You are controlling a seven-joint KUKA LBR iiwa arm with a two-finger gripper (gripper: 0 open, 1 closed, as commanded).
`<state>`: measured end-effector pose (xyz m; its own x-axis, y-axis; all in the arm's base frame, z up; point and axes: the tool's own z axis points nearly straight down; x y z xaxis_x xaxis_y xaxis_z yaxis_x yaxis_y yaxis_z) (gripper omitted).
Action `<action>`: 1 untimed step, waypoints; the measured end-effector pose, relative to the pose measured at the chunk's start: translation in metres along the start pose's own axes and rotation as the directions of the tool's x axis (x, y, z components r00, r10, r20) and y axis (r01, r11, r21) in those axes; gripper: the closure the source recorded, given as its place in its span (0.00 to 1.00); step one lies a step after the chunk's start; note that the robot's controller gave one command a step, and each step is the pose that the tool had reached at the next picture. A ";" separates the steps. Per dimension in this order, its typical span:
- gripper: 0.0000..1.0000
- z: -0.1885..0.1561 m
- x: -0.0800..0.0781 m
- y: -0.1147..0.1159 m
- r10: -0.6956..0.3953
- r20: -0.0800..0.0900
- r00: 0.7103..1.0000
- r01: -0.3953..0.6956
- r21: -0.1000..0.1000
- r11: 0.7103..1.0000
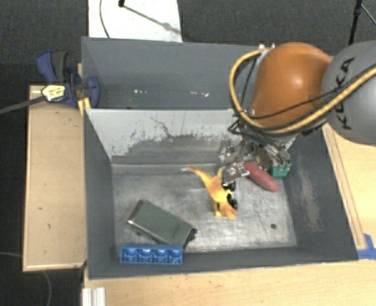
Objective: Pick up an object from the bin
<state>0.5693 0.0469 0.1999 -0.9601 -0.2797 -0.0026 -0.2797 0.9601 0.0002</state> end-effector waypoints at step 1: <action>1.00 0.000 0.000 0.000 0.001 0.000 1.000 -0.001 0.000 1.000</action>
Offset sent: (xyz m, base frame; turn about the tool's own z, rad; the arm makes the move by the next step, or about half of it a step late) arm -0.0426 -0.0035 0.0692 0.1705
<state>0.5692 0.0470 0.1998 -0.9604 -0.2787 -0.0024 -0.2787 0.9604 0.0005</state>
